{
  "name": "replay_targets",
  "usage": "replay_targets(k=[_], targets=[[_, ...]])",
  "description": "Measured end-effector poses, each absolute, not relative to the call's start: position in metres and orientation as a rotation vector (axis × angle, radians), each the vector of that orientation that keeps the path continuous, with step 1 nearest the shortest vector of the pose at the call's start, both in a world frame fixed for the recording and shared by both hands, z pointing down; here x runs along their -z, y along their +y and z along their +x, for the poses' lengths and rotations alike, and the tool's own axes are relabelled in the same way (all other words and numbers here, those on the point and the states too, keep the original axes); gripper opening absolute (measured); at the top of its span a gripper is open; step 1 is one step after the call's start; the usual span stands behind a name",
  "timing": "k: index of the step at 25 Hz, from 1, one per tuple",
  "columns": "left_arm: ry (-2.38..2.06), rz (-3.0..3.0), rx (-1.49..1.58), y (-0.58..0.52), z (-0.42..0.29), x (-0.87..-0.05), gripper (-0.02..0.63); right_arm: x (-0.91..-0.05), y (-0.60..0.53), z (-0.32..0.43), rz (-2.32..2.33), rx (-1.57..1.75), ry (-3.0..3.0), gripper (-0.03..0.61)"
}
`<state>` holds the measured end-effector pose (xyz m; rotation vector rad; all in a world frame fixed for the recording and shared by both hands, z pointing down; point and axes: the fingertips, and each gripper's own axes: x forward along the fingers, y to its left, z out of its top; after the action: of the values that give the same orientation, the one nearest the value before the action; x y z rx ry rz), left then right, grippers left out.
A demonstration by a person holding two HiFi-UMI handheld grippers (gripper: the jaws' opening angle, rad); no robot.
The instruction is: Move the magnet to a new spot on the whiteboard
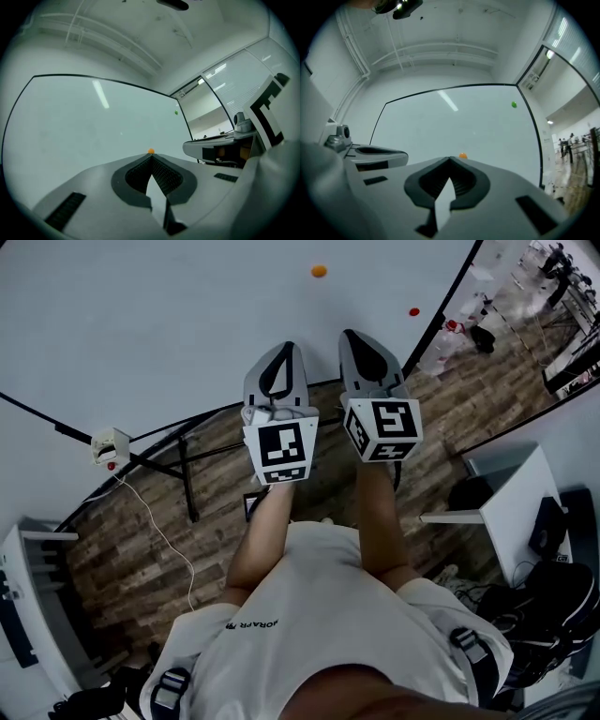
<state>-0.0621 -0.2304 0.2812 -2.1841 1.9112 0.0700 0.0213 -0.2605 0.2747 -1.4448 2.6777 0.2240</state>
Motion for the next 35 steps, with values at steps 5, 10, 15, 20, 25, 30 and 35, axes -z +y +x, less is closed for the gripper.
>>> replay_targets(k=[5,10,15,20,25,30,35], targets=[[1.885,-2.212,-0.099,-0.248,-0.067,-0.277,0.003,-0.262,-0.282,0.019,-1.479,-0.227,2.645,0.014],[1.867,-2.231,-0.107,-0.265,-0.069,-0.280,0.003,-0.263,-0.304,0.010,-1.484,-0.220,2.669,0.013],[1.842,-2.223,-0.111,-0.267,-0.068,-0.274,0.003,-0.261,-0.316,0.003,-1.471,-0.219,2.691,0.014],[1.850,-2.207,-0.114,-0.273,-0.078,-0.274,0.003,-0.268,-0.335,-0.001,-1.513,-0.187,2.696,0.014],[1.847,-2.208,-0.113,-0.283,-0.083,-0.276,0.002,-0.270,-0.354,-0.001,-1.549,-0.170,2.676,0.014],[1.839,-2.209,-0.112,-0.289,-0.083,-0.275,0.003,-0.272,-0.365,-0.001,-1.556,-0.155,2.671,0.014],[1.828,-2.210,-0.102,-0.291,-0.080,-0.277,0.003,-0.271,-0.374,-0.002,-1.565,-0.157,2.671,0.014]])
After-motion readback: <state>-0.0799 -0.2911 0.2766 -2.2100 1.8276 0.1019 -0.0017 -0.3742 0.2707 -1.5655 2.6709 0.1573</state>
